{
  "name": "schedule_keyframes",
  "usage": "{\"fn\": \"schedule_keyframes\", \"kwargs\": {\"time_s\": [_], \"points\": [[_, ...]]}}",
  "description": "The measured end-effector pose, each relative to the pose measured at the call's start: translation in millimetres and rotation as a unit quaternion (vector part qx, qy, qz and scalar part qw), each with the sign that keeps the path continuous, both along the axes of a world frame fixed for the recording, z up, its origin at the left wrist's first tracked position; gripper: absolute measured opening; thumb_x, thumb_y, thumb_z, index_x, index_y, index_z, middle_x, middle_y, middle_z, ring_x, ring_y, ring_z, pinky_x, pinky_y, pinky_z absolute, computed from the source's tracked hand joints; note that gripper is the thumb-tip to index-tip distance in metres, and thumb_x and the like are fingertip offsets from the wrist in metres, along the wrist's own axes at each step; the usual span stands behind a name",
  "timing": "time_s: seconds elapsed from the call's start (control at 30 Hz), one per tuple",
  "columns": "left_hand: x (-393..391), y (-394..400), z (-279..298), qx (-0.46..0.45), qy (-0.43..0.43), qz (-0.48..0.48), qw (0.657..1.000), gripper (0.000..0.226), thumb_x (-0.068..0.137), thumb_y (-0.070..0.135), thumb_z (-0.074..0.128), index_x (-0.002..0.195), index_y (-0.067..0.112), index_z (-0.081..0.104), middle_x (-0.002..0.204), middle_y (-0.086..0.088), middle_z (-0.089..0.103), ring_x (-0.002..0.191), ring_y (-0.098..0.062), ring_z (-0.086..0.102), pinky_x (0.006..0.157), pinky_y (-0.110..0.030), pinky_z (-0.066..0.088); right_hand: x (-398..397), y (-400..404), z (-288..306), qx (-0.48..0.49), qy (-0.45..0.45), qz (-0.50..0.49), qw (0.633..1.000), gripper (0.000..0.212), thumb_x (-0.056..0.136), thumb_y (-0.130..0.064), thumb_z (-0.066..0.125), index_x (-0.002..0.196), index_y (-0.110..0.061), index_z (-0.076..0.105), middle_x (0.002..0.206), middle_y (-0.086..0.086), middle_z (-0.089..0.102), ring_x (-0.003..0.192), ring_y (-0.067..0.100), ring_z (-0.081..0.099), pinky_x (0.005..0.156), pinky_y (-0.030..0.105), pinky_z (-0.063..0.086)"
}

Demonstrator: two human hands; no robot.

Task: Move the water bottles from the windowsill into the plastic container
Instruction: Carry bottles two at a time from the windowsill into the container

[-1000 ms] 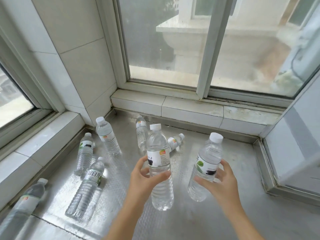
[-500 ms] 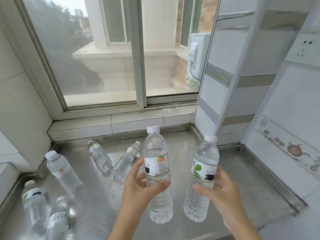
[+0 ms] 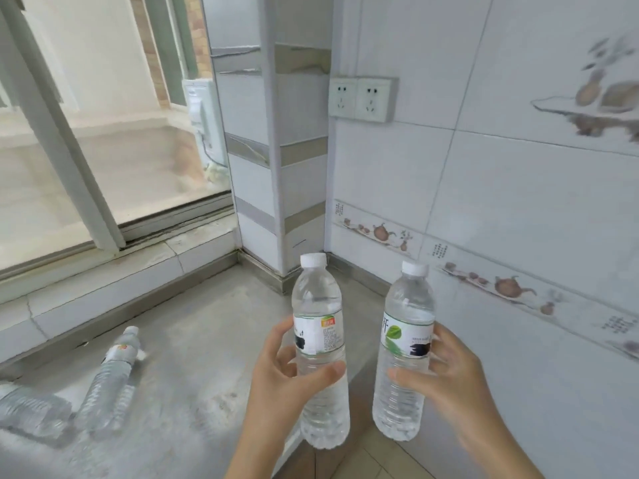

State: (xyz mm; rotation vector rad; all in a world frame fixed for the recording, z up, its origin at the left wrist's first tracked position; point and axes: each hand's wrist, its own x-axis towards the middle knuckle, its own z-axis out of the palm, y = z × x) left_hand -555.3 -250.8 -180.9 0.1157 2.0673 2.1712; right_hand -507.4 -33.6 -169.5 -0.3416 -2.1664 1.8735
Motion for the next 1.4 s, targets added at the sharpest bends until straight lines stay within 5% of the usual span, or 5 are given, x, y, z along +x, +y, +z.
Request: {"fn": "schedule_keyframes", "kwargs": {"time_s": [0.3, 0.53, 0.8, 1.2, 1.4], "points": [[37.2, 120.4, -3.1, 0.004, 0.015, -0.165, 0.986, 0.073, 0.062, 0.002, 0.091, 0.121, 0.034, 0.061, 0.094, -0.007, 0.079, 0.086, -0.022, 0.076, 0.068, -0.023, 0.056, 97.7, 94.4, 0.4, -0.010, -0.001, -0.146, 0.989, 0.070, 0.056, 0.007, 0.085, 0.109, -0.033, 0.062, 0.093, -0.010, 0.075, 0.080, 0.008, 0.071, 0.059, 0.016, 0.053], [94.9, 233.9, -7.1, -0.008, 0.002, -0.236, 0.972, 0.084, 0.046, 0.029, 0.091, 0.122, 0.041, 0.059, 0.095, 0.002, 0.078, 0.087, -0.016, 0.075, 0.076, -0.030, 0.055, 184.9, 187.0, -7.5, -0.014, -0.010, -0.237, 0.971, 0.076, 0.054, 0.002, 0.088, 0.115, -0.034, 0.061, 0.099, -0.008, 0.074, 0.089, 0.010, 0.070, 0.081, 0.037, 0.054], [185.4, 376.3, -12.9, -0.006, -0.016, -0.322, 0.947, 0.084, 0.051, 0.025, 0.092, 0.125, 0.041, 0.056, 0.097, 0.005, 0.078, 0.085, -0.013, 0.075, 0.069, -0.023, 0.054, 299.8, 293.8, -2.5, 0.010, -0.002, -0.310, 0.951, 0.066, 0.055, 0.009, 0.084, 0.106, -0.028, 0.066, 0.094, -0.013, 0.074, 0.085, 0.004, 0.069, 0.076, 0.024, 0.053], [294.6, 569.5, -11.5, -0.012, -0.007, -0.512, 0.859, 0.070, 0.064, -0.007, 0.087, 0.120, 0.027, 0.062, 0.100, -0.002, 0.078, 0.089, -0.018, 0.075, 0.068, -0.024, 0.057, 444.3, 414.0, -9.3, 0.021, -0.017, -0.492, 0.870, 0.067, 0.055, 0.003, 0.086, 0.105, -0.036, 0.064, 0.095, -0.014, 0.074, 0.087, 0.005, 0.069, 0.079, 0.029, 0.051], [323.4, 679.0, -18.8, -0.033, 0.002, -0.576, 0.817, 0.079, 0.056, 0.017, 0.094, 0.124, 0.037, 0.059, 0.104, 0.006, 0.078, 0.095, -0.014, 0.074, 0.086, -0.037, 0.055, 486.3, 484.9, -20.7, 0.020, -0.032, -0.577, 0.816, 0.068, 0.052, -0.002, 0.089, 0.105, -0.036, 0.063, 0.094, -0.017, 0.073, 0.086, 0.002, 0.068, 0.071, 0.023, 0.052]]}}
